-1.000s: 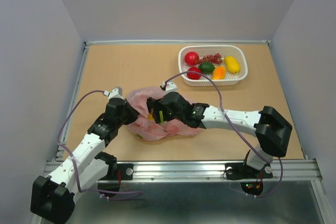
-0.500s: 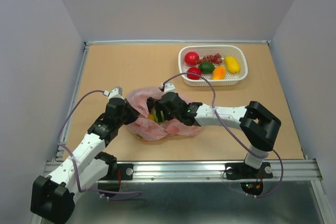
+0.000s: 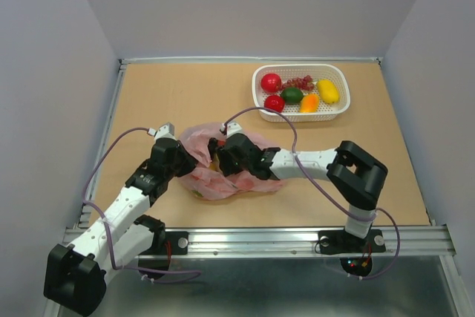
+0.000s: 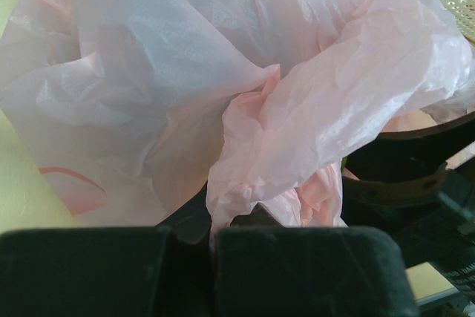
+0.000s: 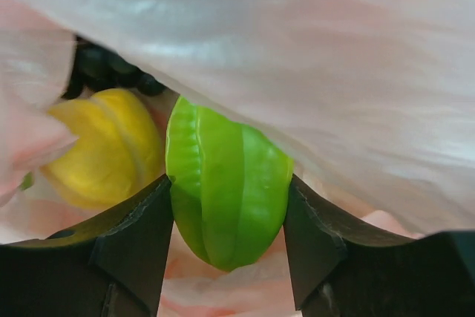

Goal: Untie the knot of the plastic bag and take out the fruit

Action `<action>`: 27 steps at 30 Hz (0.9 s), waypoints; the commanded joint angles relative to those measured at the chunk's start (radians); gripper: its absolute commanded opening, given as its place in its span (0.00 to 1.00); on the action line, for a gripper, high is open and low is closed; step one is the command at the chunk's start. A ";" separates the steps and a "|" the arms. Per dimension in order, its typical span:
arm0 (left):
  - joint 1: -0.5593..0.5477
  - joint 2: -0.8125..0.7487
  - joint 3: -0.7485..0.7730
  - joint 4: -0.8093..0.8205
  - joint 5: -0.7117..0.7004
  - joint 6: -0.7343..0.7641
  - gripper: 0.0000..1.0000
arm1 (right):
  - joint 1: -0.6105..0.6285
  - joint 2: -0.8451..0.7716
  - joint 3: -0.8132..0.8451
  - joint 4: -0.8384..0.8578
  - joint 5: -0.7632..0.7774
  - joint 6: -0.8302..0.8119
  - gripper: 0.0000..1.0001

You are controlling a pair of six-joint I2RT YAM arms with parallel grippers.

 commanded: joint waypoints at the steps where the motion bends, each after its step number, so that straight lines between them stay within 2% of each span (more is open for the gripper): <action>1: -0.002 -0.007 -0.012 0.004 -0.008 0.003 0.00 | 0.003 -0.116 -0.042 0.054 -0.015 -0.044 0.08; 5: -0.002 -0.008 -0.009 -0.004 -0.035 -0.003 0.00 | 0.003 -0.243 -0.097 0.054 -0.059 -0.106 0.01; 11: -0.002 0.004 -0.009 -0.004 -0.042 -0.002 0.00 | 0.004 -0.418 -0.133 0.057 -0.140 -0.227 0.01; 14: -0.001 0.016 -0.007 -0.004 -0.039 0.001 0.00 | 0.003 -0.466 -0.104 0.057 -0.073 -0.280 0.01; 17: -0.002 0.026 -0.001 -0.009 -0.034 0.005 0.00 | -0.020 -0.469 -0.056 0.056 0.078 -0.325 0.01; 20: -0.002 0.021 0.000 -0.009 -0.026 0.006 0.00 | -0.139 -0.458 -0.026 0.057 0.140 -0.315 0.01; 21: -0.002 0.016 -0.001 -0.009 -0.026 0.005 0.00 | -0.231 -0.443 -0.004 0.056 0.140 -0.299 0.01; 23: -0.002 0.013 -0.003 -0.009 -0.022 0.003 0.00 | -0.319 -0.424 0.017 0.057 0.160 -0.273 0.01; 25: -0.002 0.007 -0.004 -0.009 -0.023 0.002 0.00 | -0.452 -0.383 0.053 0.057 0.154 -0.232 0.01; 27: -0.001 0.003 -0.004 -0.009 -0.025 0.001 0.00 | -0.534 -0.354 0.077 0.056 0.120 -0.198 0.01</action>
